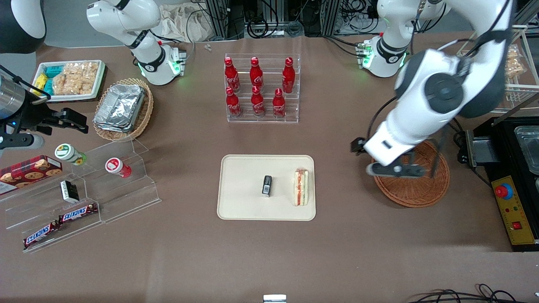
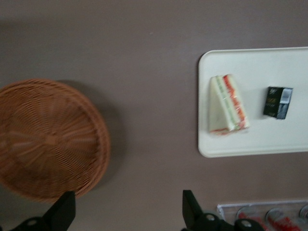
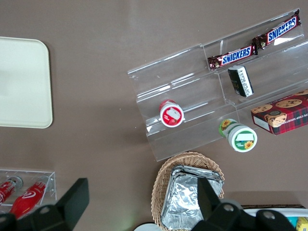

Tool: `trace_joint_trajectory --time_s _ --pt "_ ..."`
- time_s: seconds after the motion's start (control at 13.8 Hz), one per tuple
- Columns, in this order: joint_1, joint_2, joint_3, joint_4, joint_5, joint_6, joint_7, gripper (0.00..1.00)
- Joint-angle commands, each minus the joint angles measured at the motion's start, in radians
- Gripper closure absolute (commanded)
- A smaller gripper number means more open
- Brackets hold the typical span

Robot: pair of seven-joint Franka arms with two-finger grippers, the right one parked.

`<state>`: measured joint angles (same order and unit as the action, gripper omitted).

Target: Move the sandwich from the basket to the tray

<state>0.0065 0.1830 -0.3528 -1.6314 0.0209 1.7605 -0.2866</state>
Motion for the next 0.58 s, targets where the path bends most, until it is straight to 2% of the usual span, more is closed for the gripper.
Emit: trace_joint_trajectory --time_s 0.0,0.22,0.51 --pt "-0.019 -0.103 0.138 0.024 -0.074 -0.163 0.146 0.0" --pt "-0.019 -0.189 0.228 0.018 -0.078 -0.237 0.224 0.0" --pt "-0.019 -0.183 0.235 0.065 -0.067 -0.245 0.213 0.0"
